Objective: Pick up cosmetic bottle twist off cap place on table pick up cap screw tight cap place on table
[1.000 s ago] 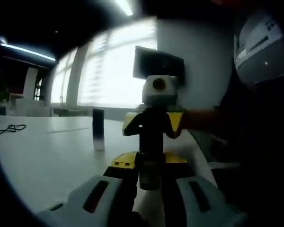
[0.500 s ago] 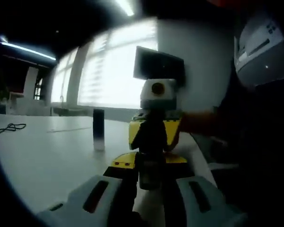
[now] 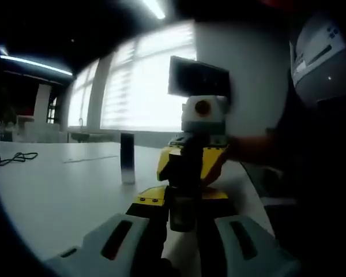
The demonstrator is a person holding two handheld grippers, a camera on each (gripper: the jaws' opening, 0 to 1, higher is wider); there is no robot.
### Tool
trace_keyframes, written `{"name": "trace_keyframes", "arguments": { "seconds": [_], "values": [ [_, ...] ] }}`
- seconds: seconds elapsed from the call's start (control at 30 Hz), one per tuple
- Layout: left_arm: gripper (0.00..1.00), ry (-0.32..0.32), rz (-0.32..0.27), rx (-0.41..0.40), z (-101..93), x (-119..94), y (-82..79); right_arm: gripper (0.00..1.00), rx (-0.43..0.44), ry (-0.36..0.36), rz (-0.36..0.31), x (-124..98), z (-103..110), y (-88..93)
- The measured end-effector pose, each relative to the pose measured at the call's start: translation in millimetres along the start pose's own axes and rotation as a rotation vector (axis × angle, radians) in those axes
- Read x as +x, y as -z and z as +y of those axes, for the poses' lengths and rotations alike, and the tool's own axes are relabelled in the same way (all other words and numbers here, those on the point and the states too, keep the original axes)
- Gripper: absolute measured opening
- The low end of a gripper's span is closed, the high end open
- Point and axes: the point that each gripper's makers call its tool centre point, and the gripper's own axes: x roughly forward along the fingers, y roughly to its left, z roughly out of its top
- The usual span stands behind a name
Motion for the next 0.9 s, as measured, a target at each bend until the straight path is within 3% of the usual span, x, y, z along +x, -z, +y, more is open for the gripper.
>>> {"name": "trace_keyframes", "arguments": {
  "seconds": [0.77, 0.9],
  "values": [
    [0.07, -0.080, 0.001, 0.027, 11.6, -2, -3.1, 0.09, 0.050, 0.346, -0.069, 0, -9, -3.7],
    [0.07, -0.099, 0.004, 0.037, 15.0, -3, -2.7, 0.09, 0.068, 0.435, -0.075, 0, -14, -3.8]
  ]
}}
